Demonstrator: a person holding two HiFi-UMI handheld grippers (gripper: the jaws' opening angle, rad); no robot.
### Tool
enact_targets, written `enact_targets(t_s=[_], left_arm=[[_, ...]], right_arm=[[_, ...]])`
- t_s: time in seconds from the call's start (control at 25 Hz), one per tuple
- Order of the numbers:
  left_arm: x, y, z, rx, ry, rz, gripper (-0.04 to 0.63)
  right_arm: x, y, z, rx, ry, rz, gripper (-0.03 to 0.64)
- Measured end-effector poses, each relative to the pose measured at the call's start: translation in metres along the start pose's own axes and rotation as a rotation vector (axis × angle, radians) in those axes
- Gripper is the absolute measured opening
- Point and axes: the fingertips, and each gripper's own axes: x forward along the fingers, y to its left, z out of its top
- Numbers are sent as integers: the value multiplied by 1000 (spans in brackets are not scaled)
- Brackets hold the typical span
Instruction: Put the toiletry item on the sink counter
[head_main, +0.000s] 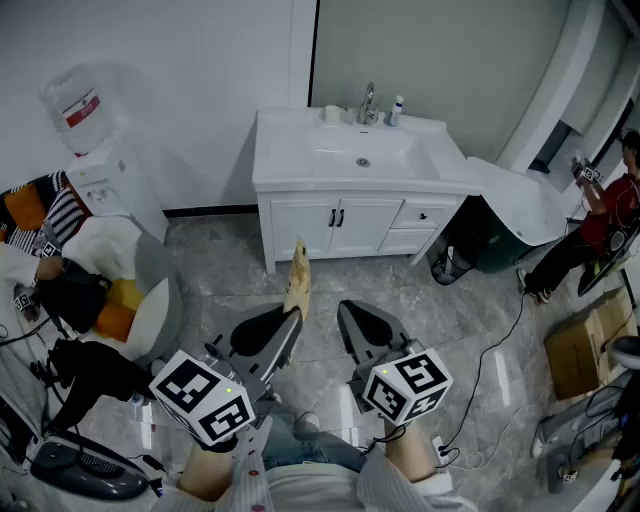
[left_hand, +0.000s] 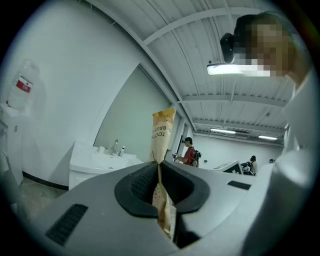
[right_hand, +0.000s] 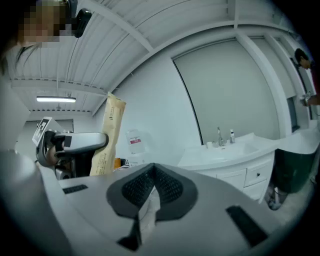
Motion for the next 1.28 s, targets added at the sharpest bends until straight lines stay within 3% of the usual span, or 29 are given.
enact_targets(t_s=[0.4,0.72,1.28], left_arm=[[18,-29,-11,52,-34,21,34],[28,-46,-25,78,-4,12,34],[37,-19,-17,84,5,58,34]], right_arm=[[-33,-7,0,-31,-27,-45,9],[-51,-19,-7,-14,-40,-57,9],[-25,-25,-7,17,-24,-14,9]])
